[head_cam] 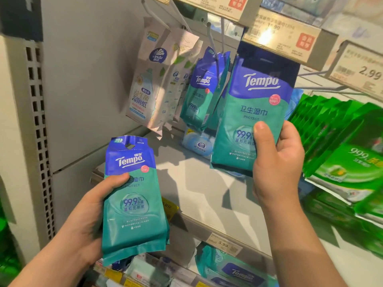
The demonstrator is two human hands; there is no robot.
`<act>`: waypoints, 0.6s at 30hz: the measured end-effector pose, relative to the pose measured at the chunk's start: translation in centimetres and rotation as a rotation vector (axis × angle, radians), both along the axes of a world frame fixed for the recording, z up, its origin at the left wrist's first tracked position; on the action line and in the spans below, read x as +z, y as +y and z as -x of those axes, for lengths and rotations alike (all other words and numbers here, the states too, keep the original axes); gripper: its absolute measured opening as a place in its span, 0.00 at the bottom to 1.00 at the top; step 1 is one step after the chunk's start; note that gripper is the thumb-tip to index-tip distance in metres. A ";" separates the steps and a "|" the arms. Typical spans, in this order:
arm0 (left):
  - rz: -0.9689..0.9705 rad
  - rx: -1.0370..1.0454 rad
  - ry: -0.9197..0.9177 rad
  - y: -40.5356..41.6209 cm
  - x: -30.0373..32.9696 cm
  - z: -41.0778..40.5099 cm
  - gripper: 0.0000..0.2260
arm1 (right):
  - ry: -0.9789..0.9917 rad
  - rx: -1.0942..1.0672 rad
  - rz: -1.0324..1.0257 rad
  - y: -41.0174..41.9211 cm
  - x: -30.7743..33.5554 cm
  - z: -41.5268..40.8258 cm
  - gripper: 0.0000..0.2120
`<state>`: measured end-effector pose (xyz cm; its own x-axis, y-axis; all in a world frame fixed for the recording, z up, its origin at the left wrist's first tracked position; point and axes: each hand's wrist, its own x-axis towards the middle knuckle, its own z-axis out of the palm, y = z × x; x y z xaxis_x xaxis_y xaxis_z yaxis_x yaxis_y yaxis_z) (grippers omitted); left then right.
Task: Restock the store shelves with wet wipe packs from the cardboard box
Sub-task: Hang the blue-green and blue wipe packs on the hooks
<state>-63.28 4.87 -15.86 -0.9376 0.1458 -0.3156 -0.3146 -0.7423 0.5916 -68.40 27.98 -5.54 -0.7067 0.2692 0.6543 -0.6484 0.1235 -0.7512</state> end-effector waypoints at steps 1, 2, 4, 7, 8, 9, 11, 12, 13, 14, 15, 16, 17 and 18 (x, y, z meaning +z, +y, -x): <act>-0.001 -0.001 -0.008 0.1 0.0 0.0 0.13 | -0.008 -0.001 0.014 0.0 0.3 0.1 0.18; -0.002 0.003 -0.015 0.1 0.0 0.1 0.14 | -0.019 0.002 0.027 0.0 0.5 0.1 0.16; 0.003 0.010 -0.018 0.2 0.0 0.2 0.15 | -0.046 0.011 0.046 0.1 0.8 0.1 0.13; -0.002 0.015 -0.013 0.3 0.0 0.1 0.15 | -0.080 0.023 0.060 0.2 0.7 -0.3 0.12; -0.003 0.017 -0.013 0.3 -0.1 0.1 0.15 | -0.087 0.030 0.066 0.2 0.6 -0.5 0.12; -0.005 0.017 -0.015 0.3 -0.2 0.1 0.15 | -0.091 0.034 0.071 0.2 0.5 -0.7 0.12; -0.011 0.022 -0.020 0.4 -0.3 0.0 0.16 | -0.093 0.035 0.079 0.2 0.5 -1.1 0.11; -0.012 0.024 -0.023 0.4 -0.3 0.0 0.16 | -0.095 0.033 0.081 0.2 0.5 -1.3 0.10; -0.013 0.024 -0.025 0.5 -0.3 0.0 0.17 | -0.101 0.029 0.084 0.2 0.5 -1.5 0.09; -0.014 0.024 -0.025 0.6 -0.4 -0.1 0.17 | -0.110 0.025 0.089 0.2 0.6 -1.6 0.07; -0.014 0.023 -0.024 0.7 -0.4 -0.2 0.16 | -0.121 0.023 0.095 0.2 0.7 -1.7 0.05; -0.015 0.020 -0.021 0.8 -0.4 -0.3 0.16 | -0.130 0.023 0.101 0.3 0.9 -1.7 0.04; -0.019 0.018 -0.018 0.9 -0.5 -0.4 0.15 | -0.139 0.024 0.104 0.3 1.0 -1.8 0.04; -0.024 0.015 -0.016 1.0 -0.5 -0.5 0.15 | -0.146 0.026 0.105 0.2 1.3 -1.7 0.04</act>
<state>-62.77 5.85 -16.38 -0.9346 0.1392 -0.3272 -0.3124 -0.7611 0.5685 -66.69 28.20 -4.26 -0.7998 0.3108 0.5135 -0.5334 0.0243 -0.8455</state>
